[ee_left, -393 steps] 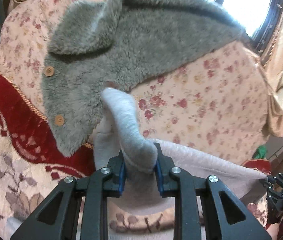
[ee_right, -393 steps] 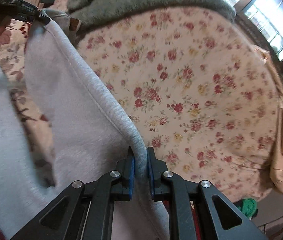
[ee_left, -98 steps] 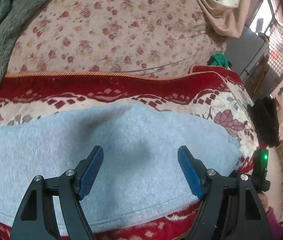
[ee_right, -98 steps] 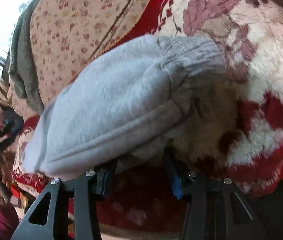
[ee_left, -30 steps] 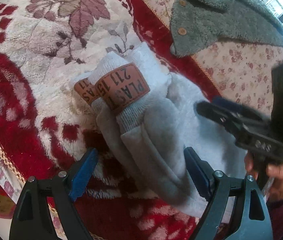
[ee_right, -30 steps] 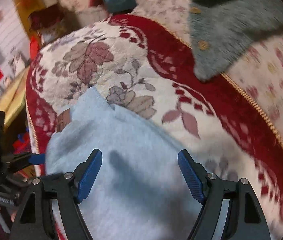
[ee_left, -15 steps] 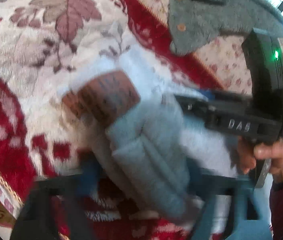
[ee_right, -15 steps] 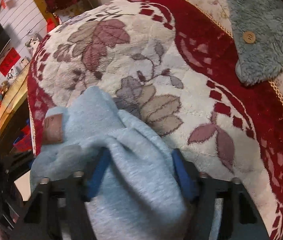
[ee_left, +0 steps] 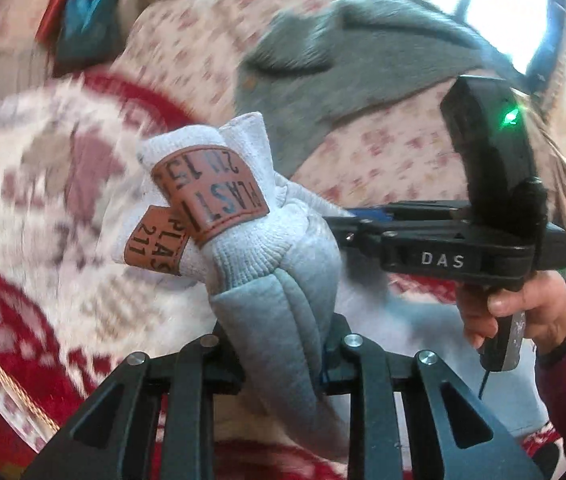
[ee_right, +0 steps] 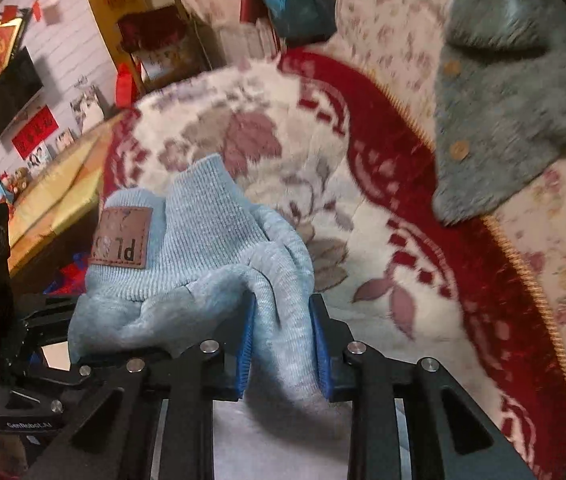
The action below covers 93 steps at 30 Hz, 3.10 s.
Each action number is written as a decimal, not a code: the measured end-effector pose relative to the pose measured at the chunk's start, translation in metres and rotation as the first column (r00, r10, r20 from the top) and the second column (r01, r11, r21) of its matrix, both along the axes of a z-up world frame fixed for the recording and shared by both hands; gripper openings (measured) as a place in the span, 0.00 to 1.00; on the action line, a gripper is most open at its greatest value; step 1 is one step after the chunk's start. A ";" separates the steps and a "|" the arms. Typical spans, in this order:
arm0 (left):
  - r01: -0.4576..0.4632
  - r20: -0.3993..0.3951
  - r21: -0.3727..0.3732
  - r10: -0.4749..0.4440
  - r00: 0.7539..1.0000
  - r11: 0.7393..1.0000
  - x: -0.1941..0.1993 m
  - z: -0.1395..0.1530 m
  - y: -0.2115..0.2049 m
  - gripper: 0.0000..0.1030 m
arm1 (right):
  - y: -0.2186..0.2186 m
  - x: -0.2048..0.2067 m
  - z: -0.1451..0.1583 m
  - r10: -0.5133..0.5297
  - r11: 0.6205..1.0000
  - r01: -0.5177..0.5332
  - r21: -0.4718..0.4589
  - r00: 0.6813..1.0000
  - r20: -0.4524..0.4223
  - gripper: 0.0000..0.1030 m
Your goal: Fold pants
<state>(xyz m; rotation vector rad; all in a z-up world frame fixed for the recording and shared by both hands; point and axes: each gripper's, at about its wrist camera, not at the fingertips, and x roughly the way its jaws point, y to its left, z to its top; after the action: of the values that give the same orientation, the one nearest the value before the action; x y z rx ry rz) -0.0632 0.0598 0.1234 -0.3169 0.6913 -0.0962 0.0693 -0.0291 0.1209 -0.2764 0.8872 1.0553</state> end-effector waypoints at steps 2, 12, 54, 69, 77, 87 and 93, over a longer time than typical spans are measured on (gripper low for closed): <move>0.038 0.044 0.041 -0.040 0.998 0.998 -0.002 0.019 -0.025 0.24 | -0.025 -0.003 0.021 -0.025 0.999 0.025 0.045 1.000 -0.002 0.28; 0.259 0.087 0.088 -0.267 0.960 0.962 -0.024 0.032 -0.165 0.23 | -0.175 -0.030 0.045 -0.187 0.974 0.191 0.122 0.981 -0.043 0.27; 0.179 -0.021 0.160 -0.178 0.984 0.971 -0.068 -0.009 -0.161 0.92 | -0.315 -0.129 -0.029 -0.569 0.778 0.625 0.067 0.746 -0.345 0.74; 0.120 0.046 0.089 -0.124 0.991 0.989 -0.045 0.024 -0.138 0.92 | -0.307 -0.139 -0.021 -0.318 0.725 0.571 0.385 0.774 -0.548 0.16; 0.240 -0.027 0.092 -0.238 0.971 0.966 -0.007 0.005 -0.197 0.92 | -0.318 -0.150 -0.073 -0.496 0.704 0.686 0.182 0.659 -0.566 0.20; 0.244 -0.169 0.083 -0.228 0.959 0.966 0.042 -0.055 -0.247 0.97 | -0.338 -0.160 -0.068 -0.593 0.735 0.673 0.079 0.695 -0.407 0.52; 0.253 -0.145 0.095 -0.238 0.960 0.963 0.041 -0.059 -0.249 1.00 | -0.344 -0.161 -0.080 -0.600 0.729 0.682 0.057 0.677 -0.425 0.52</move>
<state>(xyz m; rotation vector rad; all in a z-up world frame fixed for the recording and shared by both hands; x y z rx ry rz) -0.0223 -0.1896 0.0640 -0.1275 0.8633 -0.2745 -0.0914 -0.3733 0.0414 0.4347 1.0966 0.5153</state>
